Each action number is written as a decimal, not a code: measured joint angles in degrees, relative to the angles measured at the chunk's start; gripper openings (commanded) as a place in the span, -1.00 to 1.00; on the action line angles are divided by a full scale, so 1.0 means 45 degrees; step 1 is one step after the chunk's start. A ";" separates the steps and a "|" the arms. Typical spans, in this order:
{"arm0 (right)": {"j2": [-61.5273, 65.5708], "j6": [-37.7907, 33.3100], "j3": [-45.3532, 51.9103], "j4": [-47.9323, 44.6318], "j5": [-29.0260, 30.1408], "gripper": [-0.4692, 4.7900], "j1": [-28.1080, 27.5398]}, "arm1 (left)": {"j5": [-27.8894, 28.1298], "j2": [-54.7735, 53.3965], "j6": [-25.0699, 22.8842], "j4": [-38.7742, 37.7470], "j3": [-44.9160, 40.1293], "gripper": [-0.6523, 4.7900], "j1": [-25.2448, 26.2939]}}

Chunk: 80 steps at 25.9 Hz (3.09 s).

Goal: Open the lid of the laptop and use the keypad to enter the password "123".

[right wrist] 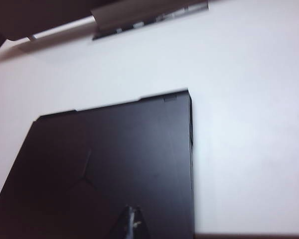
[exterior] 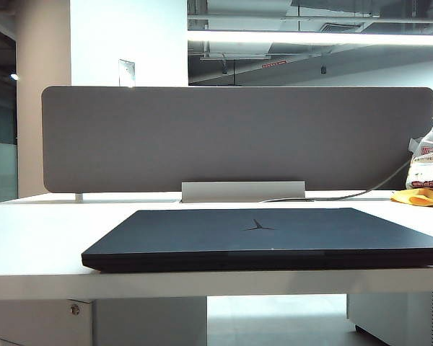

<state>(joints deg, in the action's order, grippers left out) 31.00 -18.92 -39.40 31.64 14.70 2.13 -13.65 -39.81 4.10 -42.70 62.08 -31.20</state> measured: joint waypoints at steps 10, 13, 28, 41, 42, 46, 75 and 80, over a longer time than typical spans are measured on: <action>0.0000 -0.2574 0.2351 -0.2307 0.1569 -0.84 0.0005 | 0.1671 -0.1015 -0.0364 -0.0656 0.1690 -0.78 -0.2025; 0.0000 -0.3206 0.2953 -0.2817 0.2098 -0.84 0.0024 | 0.1846 -0.1447 -0.0384 -0.1137 0.2375 -0.78 -0.2229; 0.2200 -0.5824 0.4367 -0.5275 0.1350 -0.22 0.4590 | 0.1885 -0.3094 -0.0476 -0.2011 0.3619 -0.78 -0.3099; 0.7796 -0.7412 0.4303 -0.9530 0.0452 0.08 0.7660 | 0.1899 -0.3327 -0.0471 -0.2327 0.3628 -0.78 -0.3230; 0.8170 -0.7456 0.4303 -0.9899 0.0457 0.08 0.7723 | 0.1899 -0.3327 -0.0471 -0.2395 0.3643 -0.78 -0.3230; 0.9466 -0.7922 0.4284 -1.1220 0.0447 0.08 0.7864 | 0.1894 -0.3327 -0.0471 -0.2569 0.3643 -0.78 -0.3230; 1.2225 -0.8378 0.3002 -1.2347 -0.1039 -0.07 0.7864 | 0.1948 -0.3332 -0.0471 -0.3050 0.3648 -0.78 -0.3230; 1.2245 -0.8626 0.3031 -1.2565 -0.1035 -0.07 0.7868 | 0.1948 -0.3327 -0.0471 -0.3070 0.3648 -0.78 -0.3230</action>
<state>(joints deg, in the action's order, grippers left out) 86.11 -57.74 -25.76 -24.91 10.04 37.54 -4.89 -54.78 1.98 -56.51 78.50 -45.74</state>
